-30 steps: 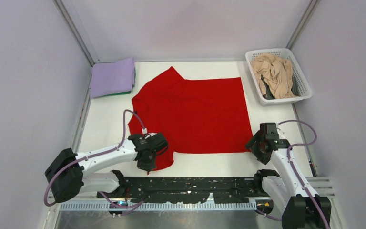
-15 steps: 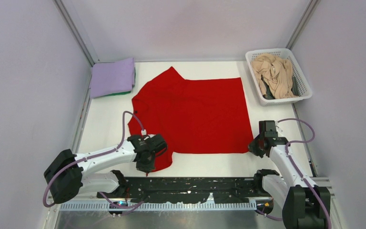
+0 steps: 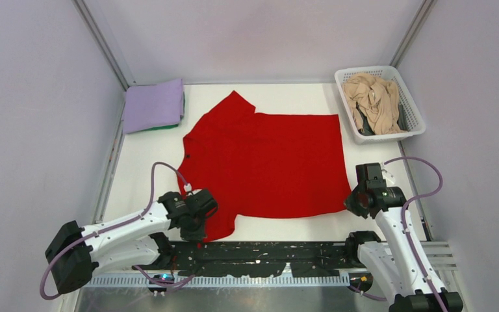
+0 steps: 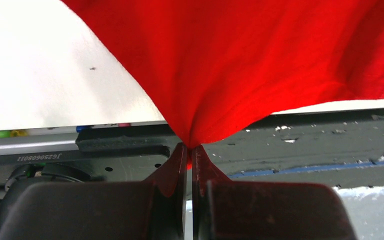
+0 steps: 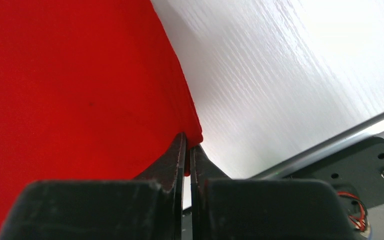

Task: Fold and stack the t-shirts
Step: Grab the side of the flattened tshirt closest away from the robot with both arms, then fold the flattened tshirt in 1/3 of the way

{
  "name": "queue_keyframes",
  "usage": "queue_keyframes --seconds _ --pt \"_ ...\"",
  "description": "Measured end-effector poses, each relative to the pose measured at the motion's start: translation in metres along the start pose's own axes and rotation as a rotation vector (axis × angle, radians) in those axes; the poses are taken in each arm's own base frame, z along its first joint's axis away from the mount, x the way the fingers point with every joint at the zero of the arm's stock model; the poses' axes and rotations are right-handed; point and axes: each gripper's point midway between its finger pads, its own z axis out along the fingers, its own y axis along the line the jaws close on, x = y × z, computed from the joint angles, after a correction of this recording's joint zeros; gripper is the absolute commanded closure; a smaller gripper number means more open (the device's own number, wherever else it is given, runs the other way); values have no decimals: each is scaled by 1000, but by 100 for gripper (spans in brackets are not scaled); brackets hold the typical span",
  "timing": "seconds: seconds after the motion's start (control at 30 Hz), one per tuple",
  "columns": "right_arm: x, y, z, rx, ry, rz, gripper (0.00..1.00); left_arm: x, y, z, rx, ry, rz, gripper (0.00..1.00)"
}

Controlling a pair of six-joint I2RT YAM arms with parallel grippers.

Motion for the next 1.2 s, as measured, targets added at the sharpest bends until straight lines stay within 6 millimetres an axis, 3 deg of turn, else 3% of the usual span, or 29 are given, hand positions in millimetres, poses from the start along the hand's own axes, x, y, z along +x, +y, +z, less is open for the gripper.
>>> queue_keyframes --seconds 0.17,0.33,0.57,0.73,1.03,1.2 --pt "5 -5 -2 24 4 -39 95 -1 -9 -7 69 -15 8 100" --pt "-4 7 3 -7 -21 -45 95 -16 -22 -22 115 -46 42 100" --pt "-10 28 17 -44 -4 -71 95 -70 -48 -55 213 -158 41 100" --pt "-19 40 21 -60 -9 -96 95 -100 -56 -63 270 -192 21 100" --pt "-60 79 19 -103 -65 -127 95 -187 -64 -95 311 -302 -48 100" --pt "-82 92 18 -107 -101 -126 95 -229 -57 -97 287 -317 -97 100"
